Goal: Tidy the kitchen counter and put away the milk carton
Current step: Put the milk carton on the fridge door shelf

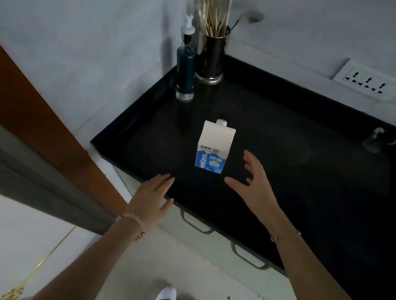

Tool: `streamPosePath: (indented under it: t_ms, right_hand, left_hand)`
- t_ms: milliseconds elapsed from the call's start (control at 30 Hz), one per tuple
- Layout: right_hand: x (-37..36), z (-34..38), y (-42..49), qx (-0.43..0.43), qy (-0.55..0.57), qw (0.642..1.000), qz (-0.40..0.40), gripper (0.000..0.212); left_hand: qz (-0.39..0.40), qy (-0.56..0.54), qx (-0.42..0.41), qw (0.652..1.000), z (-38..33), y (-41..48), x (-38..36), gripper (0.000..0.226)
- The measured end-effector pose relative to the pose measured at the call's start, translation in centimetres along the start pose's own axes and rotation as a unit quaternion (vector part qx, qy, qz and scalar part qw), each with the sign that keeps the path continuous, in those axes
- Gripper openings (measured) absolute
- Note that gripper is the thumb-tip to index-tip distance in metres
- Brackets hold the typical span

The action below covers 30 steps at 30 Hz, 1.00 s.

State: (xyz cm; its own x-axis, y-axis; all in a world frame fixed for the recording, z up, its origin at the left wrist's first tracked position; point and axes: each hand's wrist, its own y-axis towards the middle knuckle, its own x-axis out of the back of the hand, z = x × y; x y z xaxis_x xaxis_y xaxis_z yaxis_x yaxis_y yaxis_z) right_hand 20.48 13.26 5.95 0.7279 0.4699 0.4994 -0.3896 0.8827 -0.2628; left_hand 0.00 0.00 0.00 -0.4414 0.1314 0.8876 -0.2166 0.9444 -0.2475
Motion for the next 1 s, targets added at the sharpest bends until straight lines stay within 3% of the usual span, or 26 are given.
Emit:
streamPosePath:
  t_ms: [267, 533, 1000]
  right_hand:
    - [-1.4, 0.9, 5.1, -0.015, 0.047, 0.998, 0.040, 0.107]
    - [-1.2, 1.2, 6.6, 0.021, 0.066, 0.996, 0.058, 0.087]
    - [-0.3, 2.0, 2.5, -0.047, 0.074, 0.996, -0.027, 0.079]
  left_hand:
    - [0.022, 0.078, -0.011, 0.997, 0.4, 0.7, -1.1, 0.058]
    - [0.042, 0.077, 0.000, 0.996, 0.4, 1.0, -1.2, 0.057]
    - [0.047, 0.083, -0.003, 0.995, 0.0, 0.9, -0.7, 0.054]
